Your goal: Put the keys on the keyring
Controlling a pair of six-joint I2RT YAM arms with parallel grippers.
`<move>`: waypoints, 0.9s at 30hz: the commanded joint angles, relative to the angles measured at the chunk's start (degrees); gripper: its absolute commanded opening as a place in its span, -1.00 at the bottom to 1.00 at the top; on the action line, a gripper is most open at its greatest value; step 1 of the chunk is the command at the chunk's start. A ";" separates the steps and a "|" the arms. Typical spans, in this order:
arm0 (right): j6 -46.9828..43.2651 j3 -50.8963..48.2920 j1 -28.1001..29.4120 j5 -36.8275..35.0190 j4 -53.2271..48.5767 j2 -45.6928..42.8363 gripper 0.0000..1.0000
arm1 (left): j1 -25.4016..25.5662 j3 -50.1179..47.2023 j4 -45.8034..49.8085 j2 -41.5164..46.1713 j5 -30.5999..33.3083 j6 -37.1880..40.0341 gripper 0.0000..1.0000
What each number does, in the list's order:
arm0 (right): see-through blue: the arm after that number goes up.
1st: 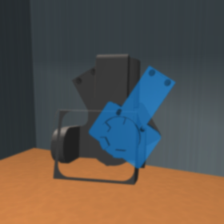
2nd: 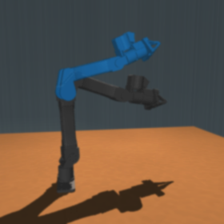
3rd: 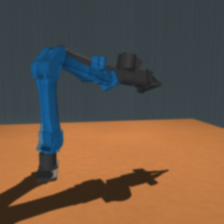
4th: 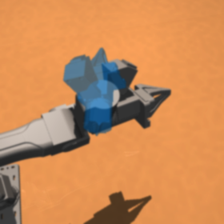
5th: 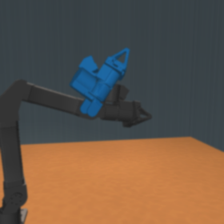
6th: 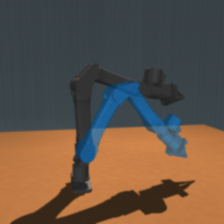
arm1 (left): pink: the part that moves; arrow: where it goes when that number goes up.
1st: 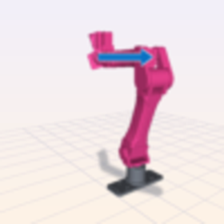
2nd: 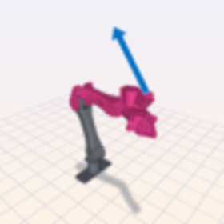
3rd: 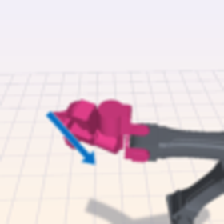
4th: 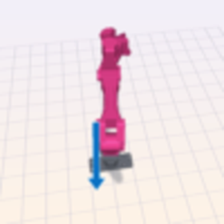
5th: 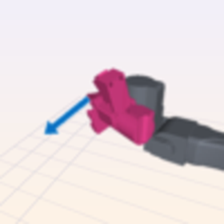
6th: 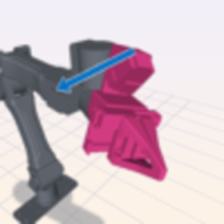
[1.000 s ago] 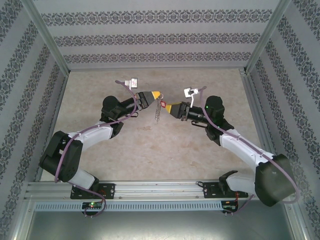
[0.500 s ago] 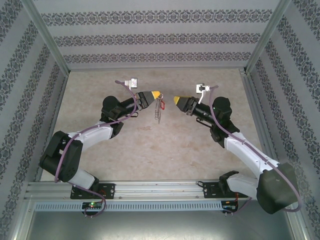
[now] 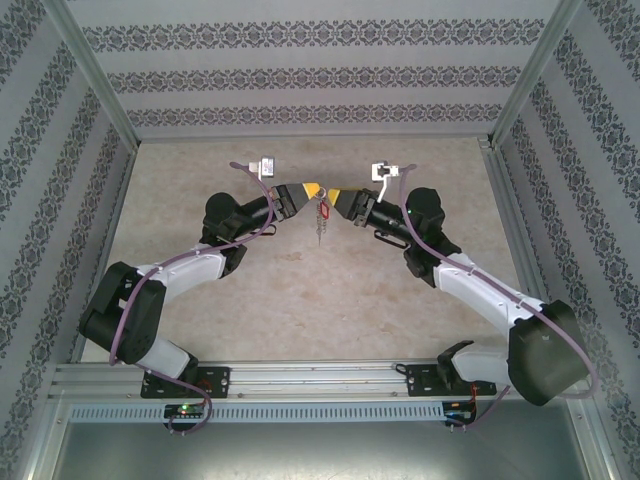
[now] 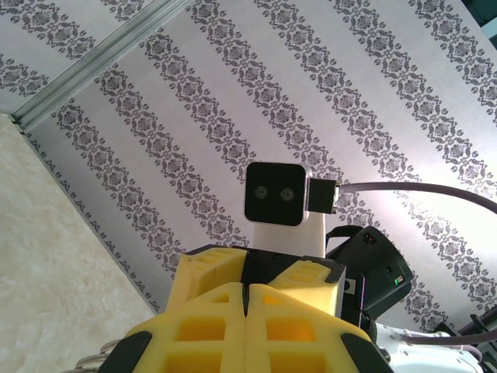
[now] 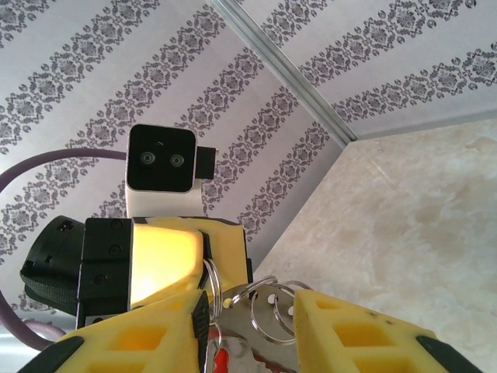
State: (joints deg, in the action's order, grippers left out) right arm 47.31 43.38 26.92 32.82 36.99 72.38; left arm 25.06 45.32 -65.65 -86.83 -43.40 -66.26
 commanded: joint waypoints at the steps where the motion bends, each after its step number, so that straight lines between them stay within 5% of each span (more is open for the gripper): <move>1: 0.76 2.27 1.07 -0.43 3.37 0.95 -0.32 | 0.00 -0.47 -3.95 1.76 0.07 0.55 -1.00; 12: 1.38 3.44 1.56 0.29 4.27 2.50 -0.60 | 0.05 -0.56 -4.14 1.89 0.07 0.36 -1.00; 22: 2.33 5.20 2.18 2.53 5.19 4.94 -0.59 | -0.01 -0.31 -3.85 2.07 0.09 0.47 -1.00; 27: 2.19 4.80 2.17 2.78 4.89 4.90 -0.82 | 0.00 -0.31 -3.61 2.25 0.15 0.78 -1.00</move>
State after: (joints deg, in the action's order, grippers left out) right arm 49.63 47.11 28.40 34.24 40.32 76.99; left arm 24.99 45.21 -65.60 -86.83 -42.76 -66.26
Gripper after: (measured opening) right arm 0.108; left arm 0.066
